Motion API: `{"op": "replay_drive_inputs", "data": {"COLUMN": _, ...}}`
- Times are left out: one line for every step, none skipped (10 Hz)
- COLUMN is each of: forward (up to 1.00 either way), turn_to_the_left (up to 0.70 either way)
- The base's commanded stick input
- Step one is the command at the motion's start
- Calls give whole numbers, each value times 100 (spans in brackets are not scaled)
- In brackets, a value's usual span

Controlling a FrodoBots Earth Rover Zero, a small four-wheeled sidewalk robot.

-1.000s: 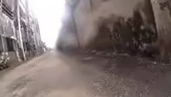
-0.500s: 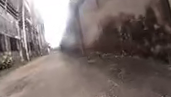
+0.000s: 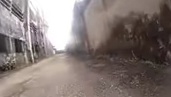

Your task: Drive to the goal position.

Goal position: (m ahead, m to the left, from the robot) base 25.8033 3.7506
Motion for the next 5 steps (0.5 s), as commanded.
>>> {"op": "replay_drive_inputs", "data": {"forward": 50, "turn_to_the_left": 0}}
{"op": "replay_drive_inputs", "data": {"forward": 50, "turn_to_the_left": 0}}
{"op": "replay_drive_inputs", "data": {"forward": 50, "turn_to_the_left": 0}}
{"op": "replay_drive_inputs", "data": {"forward": 50, "turn_to_the_left": 6}}
{"op": "replay_drive_inputs", "data": {"forward": 50, "turn_to_the_left": 19}}
